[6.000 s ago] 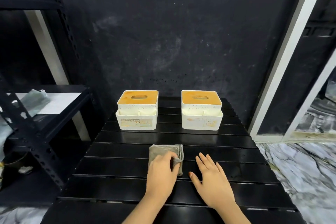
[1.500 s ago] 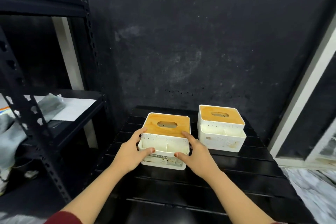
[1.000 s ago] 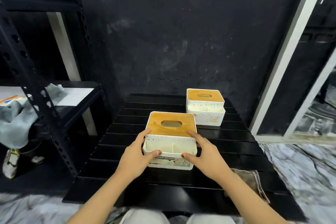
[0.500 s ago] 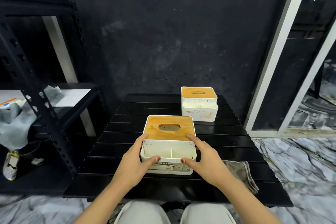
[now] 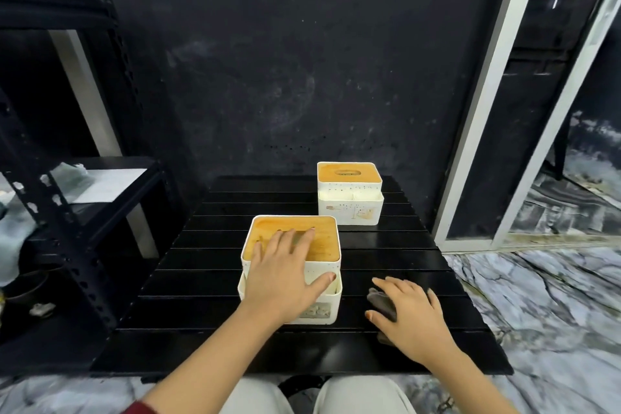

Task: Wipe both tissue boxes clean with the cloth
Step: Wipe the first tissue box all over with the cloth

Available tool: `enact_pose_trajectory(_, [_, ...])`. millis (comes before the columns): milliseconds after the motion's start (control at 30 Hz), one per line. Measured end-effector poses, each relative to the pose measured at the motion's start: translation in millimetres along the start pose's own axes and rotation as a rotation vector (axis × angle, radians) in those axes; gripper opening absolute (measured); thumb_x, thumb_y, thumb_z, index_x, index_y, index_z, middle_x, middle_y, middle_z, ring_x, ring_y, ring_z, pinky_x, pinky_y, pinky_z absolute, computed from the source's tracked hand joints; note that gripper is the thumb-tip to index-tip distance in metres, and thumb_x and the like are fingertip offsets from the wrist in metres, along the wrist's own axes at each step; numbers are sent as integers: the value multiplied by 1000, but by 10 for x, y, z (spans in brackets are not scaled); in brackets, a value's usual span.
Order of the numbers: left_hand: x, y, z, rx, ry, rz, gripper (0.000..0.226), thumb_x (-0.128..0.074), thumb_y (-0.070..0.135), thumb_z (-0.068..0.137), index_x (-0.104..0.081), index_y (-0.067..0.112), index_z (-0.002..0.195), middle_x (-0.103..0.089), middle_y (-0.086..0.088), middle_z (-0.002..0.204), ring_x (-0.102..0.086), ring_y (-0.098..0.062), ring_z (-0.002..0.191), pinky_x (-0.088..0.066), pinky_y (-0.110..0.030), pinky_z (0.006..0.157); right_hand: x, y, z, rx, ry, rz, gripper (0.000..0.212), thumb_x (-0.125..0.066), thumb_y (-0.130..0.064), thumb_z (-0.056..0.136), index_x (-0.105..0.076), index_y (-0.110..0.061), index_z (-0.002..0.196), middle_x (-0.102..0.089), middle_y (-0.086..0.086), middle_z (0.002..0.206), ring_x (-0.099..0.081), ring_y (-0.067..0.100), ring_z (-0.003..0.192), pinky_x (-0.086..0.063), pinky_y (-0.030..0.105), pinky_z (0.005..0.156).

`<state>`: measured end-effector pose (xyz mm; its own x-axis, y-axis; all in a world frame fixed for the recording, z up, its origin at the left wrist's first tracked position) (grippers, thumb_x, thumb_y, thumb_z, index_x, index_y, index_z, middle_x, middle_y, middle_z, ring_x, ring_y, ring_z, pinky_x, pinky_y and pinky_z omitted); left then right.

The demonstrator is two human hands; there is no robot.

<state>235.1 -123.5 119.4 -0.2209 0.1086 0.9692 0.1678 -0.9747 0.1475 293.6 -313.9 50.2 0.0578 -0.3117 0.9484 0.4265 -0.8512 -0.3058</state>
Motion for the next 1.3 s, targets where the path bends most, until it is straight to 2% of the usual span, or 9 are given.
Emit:
enact_pose_trajectory(167, [-144,150,168,9,-74,63,73,-29,71,85,-10,37,147,-35,2,147,-25,-23,139,-10,-47,117,-94,83,-41,-55,3,-89,55,-37,-62,87,-27,-44,137,-32,-19,143,-21,10,136,-4,54,111])
enact_pose_trajectory(300, [-192,178,218,7,-76,57,68,-28,68,87,-14,37,146,-40,2,143,-31,-23,135,-9,-46,118,-89,86,-38,-46,12,-79,49,-37,-58,88,-27,-49,136,-33,-20,139,-27,9,130,-26,45,106])
enact_pose_trajectory(400, [-204,211,259,7,-69,35,66,-28,66,88,-18,36,146,-42,1,142,-34,-23,133,-11,-45,117,-77,48,-38,-7,82,-101,42,-41,-51,89,-37,-50,130,-44,-19,127,-40,12,118,-37,42,89])
enact_pose_trajectory(467, [-211,226,277,14,-69,22,64,-28,64,90,-19,35,146,-43,0,140,-35,-24,131,-13,-45,117,-58,-5,-46,46,171,-109,35,-49,-47,79,-55,-47,113,-59,-17,101,-56,15,92,-44,40,66])
enact_pose_trajectory(533, [-208,237,288,20,-63,19,62,-28,62,91,-19,35,146,-44,-1,139,-36,-25,131,-13,-45,117,-66,-9,-57,74,217,-130,32,-50,-47,69,-64,-43,98,-59,-17,81,-58,14,70,-43,33,49])
enact_pose_trajectory(600, [-205,240,294,22,-62,10,61,-29,61,91,-20,35,146,-44,-1,139,-36,-24,131,-14,-45,117,-76,-22,-59,105,226,-143,31,-54,-45,66,-66,-40,95,-58,-17,77,-56,13,65,-42,29,45])
enact_pose_trajectory(867, [-182,236,316,57,-58,-40,61,-34,59,90,-25,34,145,-47,-2,136,-36,-23,129,-13,-43,117,-84,-43,-29,163,201,-82,39,-77,-34,63,-67,-33,100,-57,-13,75,-57,11,63,-39,23,41])
enact_pose_trajectory(1033, [-85,162,313,97,2,-128,60,-36,58,90,-26,37,145,-47,0,135,-36,-20,128,-16,-40,116,-10,-12,55,100,157,191,37,-53,-32,90,-52,-34,127,-53,-11,101,-50,11,94,-48,27,72])
enact_pose_trajectory(1300, [279,-144,279,182,284,-855,61,-60,38,87,-34,37,142,-41,18,125,-32,-9,128,-33,-34,109,725,-591,227,219,319,592,31,-59,-22,86,-59,-34,115,-57,-17,104,-56,7,98,-48,25,85])
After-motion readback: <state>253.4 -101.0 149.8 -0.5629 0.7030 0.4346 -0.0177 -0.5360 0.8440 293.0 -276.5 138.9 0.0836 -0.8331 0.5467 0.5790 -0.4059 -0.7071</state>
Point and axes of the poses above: each hand's wrist, its own z-axis towards the middle knuckle, its own x-axis out of the back of the hand, y = z × x, the point moved 9 cm from there along z, towards the middle knuckle
